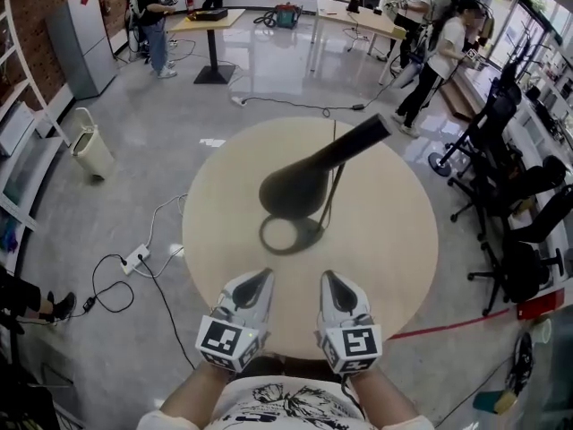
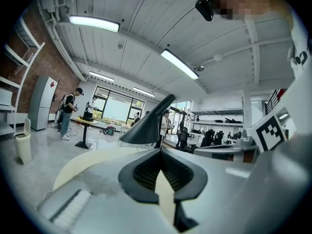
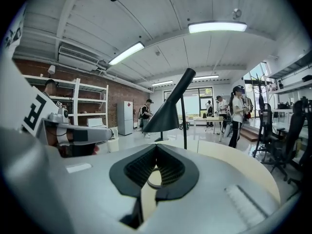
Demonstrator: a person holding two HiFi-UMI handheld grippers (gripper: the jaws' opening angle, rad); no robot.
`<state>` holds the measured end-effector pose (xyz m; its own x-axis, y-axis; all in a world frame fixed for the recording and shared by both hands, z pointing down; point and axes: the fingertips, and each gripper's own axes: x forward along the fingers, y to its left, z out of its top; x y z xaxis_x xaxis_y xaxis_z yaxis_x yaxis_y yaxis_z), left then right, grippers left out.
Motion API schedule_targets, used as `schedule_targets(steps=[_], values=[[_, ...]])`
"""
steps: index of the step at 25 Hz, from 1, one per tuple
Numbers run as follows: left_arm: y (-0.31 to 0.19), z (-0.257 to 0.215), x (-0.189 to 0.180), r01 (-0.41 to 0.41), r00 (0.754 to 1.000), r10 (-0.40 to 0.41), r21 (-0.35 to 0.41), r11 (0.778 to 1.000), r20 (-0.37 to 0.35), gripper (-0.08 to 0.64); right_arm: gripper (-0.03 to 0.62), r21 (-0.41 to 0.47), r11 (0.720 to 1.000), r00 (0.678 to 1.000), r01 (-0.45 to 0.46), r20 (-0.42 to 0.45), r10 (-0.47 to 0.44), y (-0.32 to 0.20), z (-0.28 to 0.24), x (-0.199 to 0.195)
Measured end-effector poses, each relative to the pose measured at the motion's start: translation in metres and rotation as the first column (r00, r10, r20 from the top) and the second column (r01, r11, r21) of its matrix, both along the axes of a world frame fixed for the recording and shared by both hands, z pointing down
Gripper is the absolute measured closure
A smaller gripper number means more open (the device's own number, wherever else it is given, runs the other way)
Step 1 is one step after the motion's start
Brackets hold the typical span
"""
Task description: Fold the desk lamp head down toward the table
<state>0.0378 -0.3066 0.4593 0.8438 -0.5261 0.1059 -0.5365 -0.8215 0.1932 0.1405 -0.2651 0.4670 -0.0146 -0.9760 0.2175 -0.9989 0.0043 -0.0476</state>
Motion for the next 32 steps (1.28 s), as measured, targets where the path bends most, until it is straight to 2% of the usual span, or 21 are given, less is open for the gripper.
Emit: schedule_targets(steps=[5, 12, 22, 32], values=[[0.02, 0.0, -0.006, -0.006, 1.0, 0.006, -0.008, 1.0, -0.009, 0.556, 0.583, -0.008, 1.0, 1.0, -0.007, 0.021, 0.007, 0.025, 0.002, -0.008], [0.068, 0.001, -0.015, 0.031, 1.0, -0.031, 0.014, 0.999, -0.001, 0.557, 0.583, 0.018, 0.999, 0.999, 0.03, 0.032, -0.03, 0.07, 0.0, -0.021], [0.192, 0.014, -0.011, 0.118, 0.993, -0.118, 0.005, 0.993, 0.018, 0.557, 0.583, 0.029, 0.99, 0.989, 0.135, 0.055, -0.137, 0.181, 0.006, -0.025], [0.312, 0.01, -0.024, 0.166, 0.986, -0.166, 0.023, 0.986, 0.013, 0.557, 0.583, 0.035, 0.984, 0.984, 0.176, 0.034, -0.177, 0.298, 0.01, -0.034]])
